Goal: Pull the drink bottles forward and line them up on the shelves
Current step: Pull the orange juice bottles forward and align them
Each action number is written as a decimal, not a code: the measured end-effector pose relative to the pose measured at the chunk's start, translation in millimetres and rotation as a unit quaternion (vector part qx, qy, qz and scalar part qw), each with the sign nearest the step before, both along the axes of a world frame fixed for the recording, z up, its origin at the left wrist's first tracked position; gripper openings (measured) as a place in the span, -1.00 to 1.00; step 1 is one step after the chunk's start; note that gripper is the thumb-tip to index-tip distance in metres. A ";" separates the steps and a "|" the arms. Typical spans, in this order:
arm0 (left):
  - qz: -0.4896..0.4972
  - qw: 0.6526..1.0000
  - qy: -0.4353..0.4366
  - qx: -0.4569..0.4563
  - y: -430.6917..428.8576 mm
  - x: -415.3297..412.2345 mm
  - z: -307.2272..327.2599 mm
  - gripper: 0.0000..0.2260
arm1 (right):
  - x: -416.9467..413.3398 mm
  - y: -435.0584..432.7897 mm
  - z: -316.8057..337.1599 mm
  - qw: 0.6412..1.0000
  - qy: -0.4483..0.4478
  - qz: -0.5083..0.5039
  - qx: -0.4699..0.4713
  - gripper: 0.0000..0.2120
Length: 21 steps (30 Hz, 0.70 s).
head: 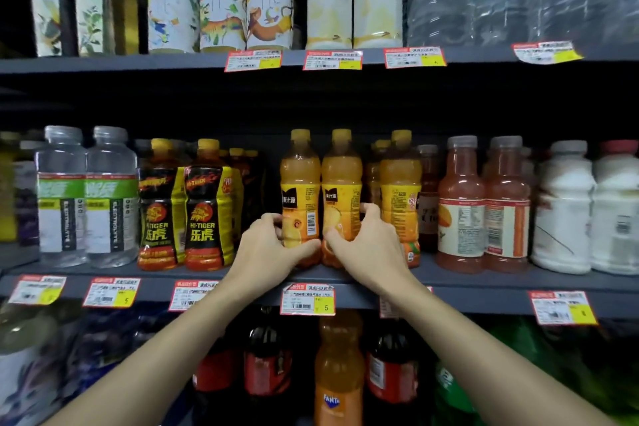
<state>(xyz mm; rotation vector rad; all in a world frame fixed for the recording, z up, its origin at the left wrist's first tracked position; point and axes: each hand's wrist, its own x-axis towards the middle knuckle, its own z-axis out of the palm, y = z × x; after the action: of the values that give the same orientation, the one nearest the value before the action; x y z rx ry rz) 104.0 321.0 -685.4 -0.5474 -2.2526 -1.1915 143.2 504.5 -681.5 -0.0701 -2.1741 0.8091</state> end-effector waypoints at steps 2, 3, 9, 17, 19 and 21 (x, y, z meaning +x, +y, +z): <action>-0.001 1.000 0.017 -0.025 0.0 2.1 0.4 -0.44 | 1.5 0.3 -0.3 1.000 -0.001 0.019 -0.004 -0.14; -0.008 0.999 0.027 -0.036 0.3 3.4 0.3 -0.54 | 2.7 -0.3 -0.8 1.000 0.003 0.025 0.000 -0.12; -0.071 0.997 0.022 -0.031 -4.2 -0.1 -0.6 -0.69 | 7.8 -0.1 -0.8 0.998 0.033 0.049 -0.015 -0.26; -0.091 0.996 -0.014 0.012 -7.7 -12.1 -3.0 -0.55 | 9.8 -4.0 0.0 1.000 0.008 -0.001 0.010 -0.24; -0.087 0.996 -0.015 0.017 -8.1 -12.9 -3.6 -0.56 | 11.7 -10.2 -4.5 0.997 0.023 -0.055 0.052 -0.15; -0.081 0.997 -0.012 0.015 -8.0 -12.4 -3.1 -0.56 | 14.7 -15.2 -9.6 0.989 0.045 -0.098 0.104 -0.13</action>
<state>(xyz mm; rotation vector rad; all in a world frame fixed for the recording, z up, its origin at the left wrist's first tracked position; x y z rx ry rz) 91.6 313.0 -688.5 -0.7201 -2.2422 -1.3146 157.9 489.3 -691.1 -0.1354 -2.1144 0.4638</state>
